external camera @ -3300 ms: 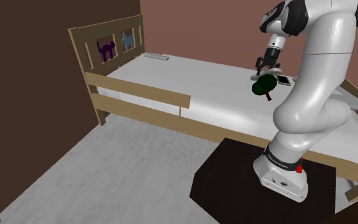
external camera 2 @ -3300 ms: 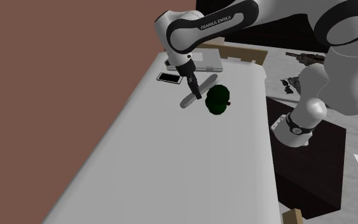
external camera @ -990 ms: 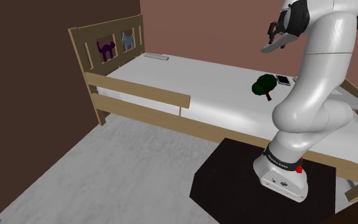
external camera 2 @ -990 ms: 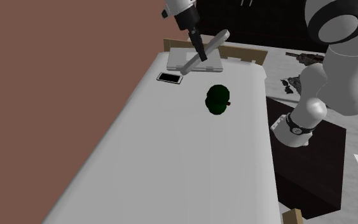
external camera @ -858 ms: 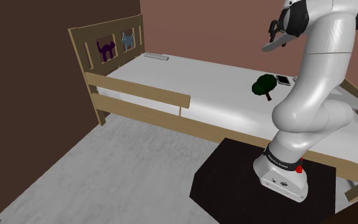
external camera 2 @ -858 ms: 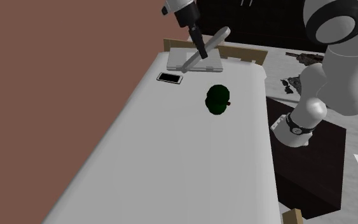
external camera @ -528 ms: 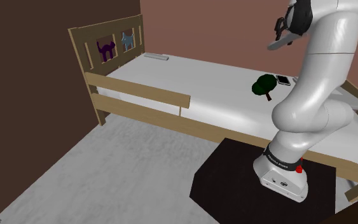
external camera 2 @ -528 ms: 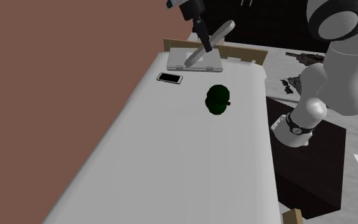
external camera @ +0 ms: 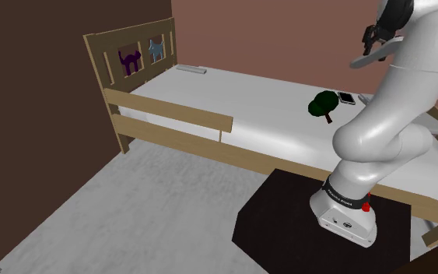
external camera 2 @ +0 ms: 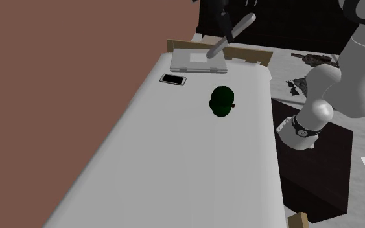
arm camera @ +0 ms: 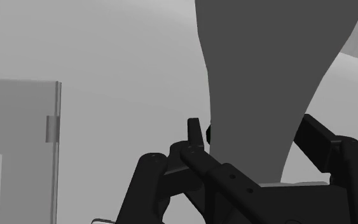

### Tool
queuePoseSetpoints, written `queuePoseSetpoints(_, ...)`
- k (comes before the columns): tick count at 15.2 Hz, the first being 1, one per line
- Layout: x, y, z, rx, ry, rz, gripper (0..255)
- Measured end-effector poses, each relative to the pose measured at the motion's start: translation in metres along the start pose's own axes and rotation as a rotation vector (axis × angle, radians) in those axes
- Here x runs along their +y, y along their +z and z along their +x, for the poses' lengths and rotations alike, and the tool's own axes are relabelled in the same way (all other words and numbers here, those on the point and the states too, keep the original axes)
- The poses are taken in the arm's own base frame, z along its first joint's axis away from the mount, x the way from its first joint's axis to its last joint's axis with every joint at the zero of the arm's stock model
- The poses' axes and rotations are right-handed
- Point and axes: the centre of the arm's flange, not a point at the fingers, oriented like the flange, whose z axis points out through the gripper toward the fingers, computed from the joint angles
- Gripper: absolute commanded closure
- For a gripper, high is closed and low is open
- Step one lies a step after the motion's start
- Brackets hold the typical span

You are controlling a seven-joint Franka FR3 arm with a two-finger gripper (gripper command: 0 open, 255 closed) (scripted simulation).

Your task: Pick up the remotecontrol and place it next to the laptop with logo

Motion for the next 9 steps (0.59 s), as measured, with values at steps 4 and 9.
queuePoseSetpoints(4, 0.036, 0.009, -0.036, 0.0, 0.0, 0.0, 255)
queuePoseSetpoints(9, 0.082, 0.02, -0.088, 0.0, 0.0, 0.0, 255)
